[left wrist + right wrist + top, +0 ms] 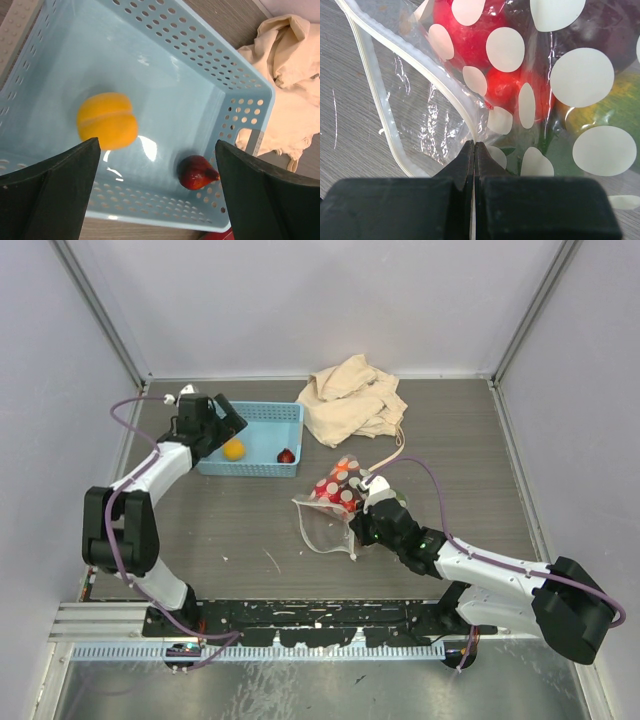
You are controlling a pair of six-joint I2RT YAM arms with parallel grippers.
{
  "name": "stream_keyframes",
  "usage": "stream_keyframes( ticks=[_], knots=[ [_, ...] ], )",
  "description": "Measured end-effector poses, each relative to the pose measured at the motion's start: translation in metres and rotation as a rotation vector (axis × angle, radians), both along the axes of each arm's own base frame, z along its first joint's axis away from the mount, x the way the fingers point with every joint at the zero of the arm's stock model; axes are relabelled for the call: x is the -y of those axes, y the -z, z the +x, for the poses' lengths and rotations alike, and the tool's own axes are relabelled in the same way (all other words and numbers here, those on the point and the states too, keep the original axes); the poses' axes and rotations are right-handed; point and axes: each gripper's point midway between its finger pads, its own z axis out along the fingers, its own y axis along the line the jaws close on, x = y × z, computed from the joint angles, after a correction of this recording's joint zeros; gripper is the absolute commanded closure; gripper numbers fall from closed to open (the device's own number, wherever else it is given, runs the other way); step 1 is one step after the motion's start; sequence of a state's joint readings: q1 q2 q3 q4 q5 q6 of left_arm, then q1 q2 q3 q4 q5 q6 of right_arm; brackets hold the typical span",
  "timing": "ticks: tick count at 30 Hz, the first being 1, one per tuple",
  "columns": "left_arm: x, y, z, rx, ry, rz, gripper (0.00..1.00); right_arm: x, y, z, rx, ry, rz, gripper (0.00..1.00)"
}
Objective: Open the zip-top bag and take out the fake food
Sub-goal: Place the fake vegetable in the bin, then pick up the fake fruit from the zipper food storage bag.
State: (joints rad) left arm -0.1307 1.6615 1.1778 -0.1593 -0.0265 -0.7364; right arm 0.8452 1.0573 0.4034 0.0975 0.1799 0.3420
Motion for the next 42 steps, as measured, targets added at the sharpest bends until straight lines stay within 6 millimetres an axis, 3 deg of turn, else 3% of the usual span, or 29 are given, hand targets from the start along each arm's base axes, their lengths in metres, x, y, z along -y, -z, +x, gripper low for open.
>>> stream_keyframes(
  ticks=[9,11,14,18,21,25,28,35,42],
  knots=[
    [0.005,-0.022,-0.041,0.205,0.1,-0.052,0.01,-0.001,0.001,-0.001,-0.003,-0.008,0.0,0.99],
    [0.011,-0.025,-0.049,0.24,0.141,-0.085,0.05,-0.001,0.001,-0.001,-0.002,-0.01,0.001,0.99],
    [0.028,-0.026,-0.063,0.261,0.216,-0.168,0.18,-0.001,0.0,-0.002,0.0,-0.015,0.004,0.99],
    [0.056,-0.023,-0.084,0.256,0.342,-0.277,0.22,-0.001,-0.004,-0.003,0.008,-0.022,0.016,0.99],
    [0.083,-0.021,-0.113,0.244,0.453,-0.323,0.27,-0.002,-0.008,-0.004,0.019,-0.028,0.028,0.99],
    [0.12,-0.034,-0.163,0.294,0.621,-0.344,0.43,-0.003,-0.016,-0.004,0.037,-0.038,0.044,0.99],
    [0.132,-0.044,-0.191,0.357,0.705,-0.354,0.46,-0.004,-0.021,-0.005,0.049,-0.047,0.059,0.99],
    [0.145,-0.027,-0.228,0.371,0.785,-0.371,0.46,-0.01,-0.043,-0.005,0.083,-0.083,0.081,0.99],
    [0.17,-0.026,-0.244,0.389,0.875,-0.394,0.46,-0.024,-0.087,0.003,0.153,-0.122,0.121,0.99]
  ],
)
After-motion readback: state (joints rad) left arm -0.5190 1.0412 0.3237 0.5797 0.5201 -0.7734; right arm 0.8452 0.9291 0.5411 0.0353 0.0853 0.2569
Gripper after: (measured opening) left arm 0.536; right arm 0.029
